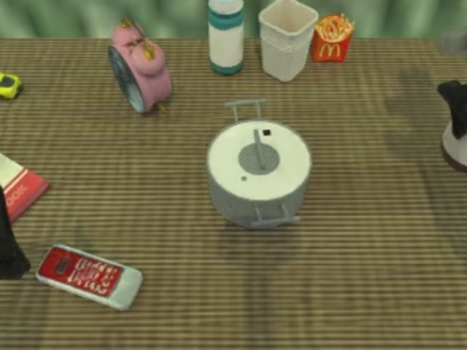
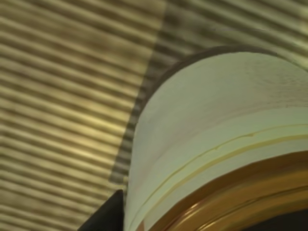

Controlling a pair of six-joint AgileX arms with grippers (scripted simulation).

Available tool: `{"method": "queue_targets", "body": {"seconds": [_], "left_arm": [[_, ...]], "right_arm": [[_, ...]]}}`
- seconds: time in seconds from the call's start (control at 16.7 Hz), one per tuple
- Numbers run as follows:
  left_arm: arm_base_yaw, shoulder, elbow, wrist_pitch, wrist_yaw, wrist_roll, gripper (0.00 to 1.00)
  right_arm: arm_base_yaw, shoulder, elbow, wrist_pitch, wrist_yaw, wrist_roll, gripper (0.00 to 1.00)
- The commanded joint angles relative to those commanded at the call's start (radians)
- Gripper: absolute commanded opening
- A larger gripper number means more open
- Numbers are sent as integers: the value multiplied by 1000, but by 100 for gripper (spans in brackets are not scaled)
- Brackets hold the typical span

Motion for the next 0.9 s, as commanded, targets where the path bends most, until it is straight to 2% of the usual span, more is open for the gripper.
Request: {"method": "queue_targets", "body": {"seconds": [0.24, 0.6, 0.9], "left_arm": [[0, 0, 0, 0, 0, 0, 100], [0, 0, 0, 0, 0, 0, 100], [0, 0, 0, 0, 0, 0, 100]], "right_arm": [[6, -138, -119, -32, -1, 1, 0], [8, -134, -118, -32, -1, 17, 0], [95, -45, -54, -15, -1, 220, 0]]}}
